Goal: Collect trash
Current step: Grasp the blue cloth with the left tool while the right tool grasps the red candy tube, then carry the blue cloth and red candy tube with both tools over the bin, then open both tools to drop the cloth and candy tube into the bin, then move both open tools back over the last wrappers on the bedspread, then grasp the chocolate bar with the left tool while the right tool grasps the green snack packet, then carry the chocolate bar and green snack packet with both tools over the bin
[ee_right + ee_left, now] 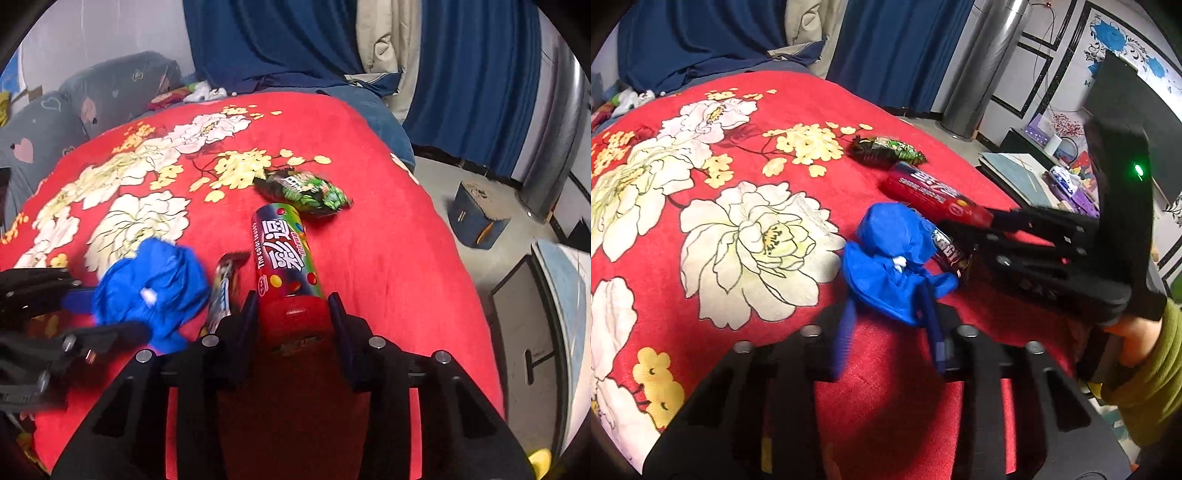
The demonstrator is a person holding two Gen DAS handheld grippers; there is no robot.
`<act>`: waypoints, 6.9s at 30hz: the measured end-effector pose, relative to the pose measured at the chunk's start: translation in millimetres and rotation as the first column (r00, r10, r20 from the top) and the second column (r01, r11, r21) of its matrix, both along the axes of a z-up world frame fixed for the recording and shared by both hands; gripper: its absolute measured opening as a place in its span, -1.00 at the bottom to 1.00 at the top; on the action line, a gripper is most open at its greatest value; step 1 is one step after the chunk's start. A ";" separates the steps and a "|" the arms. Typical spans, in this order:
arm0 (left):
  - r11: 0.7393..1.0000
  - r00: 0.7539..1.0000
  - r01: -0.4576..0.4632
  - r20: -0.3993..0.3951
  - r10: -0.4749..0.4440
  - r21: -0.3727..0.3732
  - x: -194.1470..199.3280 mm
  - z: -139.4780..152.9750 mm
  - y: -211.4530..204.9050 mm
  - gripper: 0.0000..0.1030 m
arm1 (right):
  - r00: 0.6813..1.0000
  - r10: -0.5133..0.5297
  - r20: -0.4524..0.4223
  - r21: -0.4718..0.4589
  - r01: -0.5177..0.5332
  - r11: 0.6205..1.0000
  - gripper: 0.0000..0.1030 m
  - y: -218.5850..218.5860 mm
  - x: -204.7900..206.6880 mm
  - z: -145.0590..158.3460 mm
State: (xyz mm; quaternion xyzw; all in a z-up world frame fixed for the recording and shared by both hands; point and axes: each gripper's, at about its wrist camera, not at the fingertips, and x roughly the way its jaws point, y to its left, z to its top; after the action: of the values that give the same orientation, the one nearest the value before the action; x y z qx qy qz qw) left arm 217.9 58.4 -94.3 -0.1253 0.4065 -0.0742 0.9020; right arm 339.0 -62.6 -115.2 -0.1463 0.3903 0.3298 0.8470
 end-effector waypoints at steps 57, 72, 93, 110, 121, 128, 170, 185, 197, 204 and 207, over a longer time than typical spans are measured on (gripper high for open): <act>0.932 0.919 0.362 0.173 -0.354 -0.012 -41.1 61.4 -157.5 -0.95 | 0.911 -0.411 0.032 0.297 0.384 0.874 -0.39 -234.0 -132.2 65.5; 0.861 0.850 0.509 0.152 -0.505 0.016 -34.3 54.0 -248.0 -0.95 | 0.802 -0.595 0.054 0.248 0.566 0.786 -0.41 -316.8 -166.2 63.6; 0.834 0.826 0.549 0.117 -0.551 0.051 -26.9 29.6 -288.4 0.12 | 0.685 -0.728 -0.041 0.306 0.702 0.643 0.14 -365.5 -169.5 49.7; 0.976 0.950 0.185 0.234 -0.207 0.112 -23.9 58.4 -176.4 0.79 | 0.828 -0.557 0.068 0.348 0.504 0.791 0.36 -277.9 -147.2 84.4; 0.993 0.986 -0.052 0.163 0.034 0.108 -4.6 48.9 -106.0 0.79 | 0.907 -0.417 0.063 0.326 0.376 0.867 0.37 -200.8 -103.6 92.7; 0.991 0.990 -0.136 0.038 0.135 0.009 16.1 26.5 -70.8 0.37 | 0.947 -0.320 0.029 0.316 0.295 0.902 0.38 -151.7 -50.9 93.7; 0.970 0.977 -0.155 0.114 0.178 -0.188 -14.6 58.9 -6.5 -0.55 | 0.994 -0.067 -0.084 0.247 0.086 0.965 -0.82 -10.5 39.4 26.3; 0.987 0.979 0.063 0.203 -0.032 -0.145 -25.0 77.0 -84.4 -0.55 | 0.960 -0.279 0.023 0.248 0.265 0.932 -0.82 -156.7 -53.3 54.1; 0.973 0.957 0.205 0.233 -0.176 -0.107 -33.0 80.6 -146.1 -0.55 | 0.917 -0.387 0.096 0.227 0.358 0.906 -0.82 -234.5 -110.4 66.7; 0.956 0.935 0.281 0.247 -0.255 -0.078 -40.8 80.9 -176.2 -0.55 | 0.886 -0.450 0.115 0.231 0.417 0.879 -0.82 -265.9 -133.0 67.1; 0.949 0.926 0.308 0.251 -0.283 -0.067 -42.6 80.7 -186.0 -0.55 | 0.873 -0.474 0.112 0.239 0.439 0.866 -0.82 -278.4 -138.6 65.9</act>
State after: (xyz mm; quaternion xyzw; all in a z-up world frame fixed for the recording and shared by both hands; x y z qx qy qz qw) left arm 175.3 -127.6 -13.6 -0.1000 0.3052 -0.2452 0.9147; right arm 200.3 -340.9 -49.3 0.0119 0.3055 0.1445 0.9411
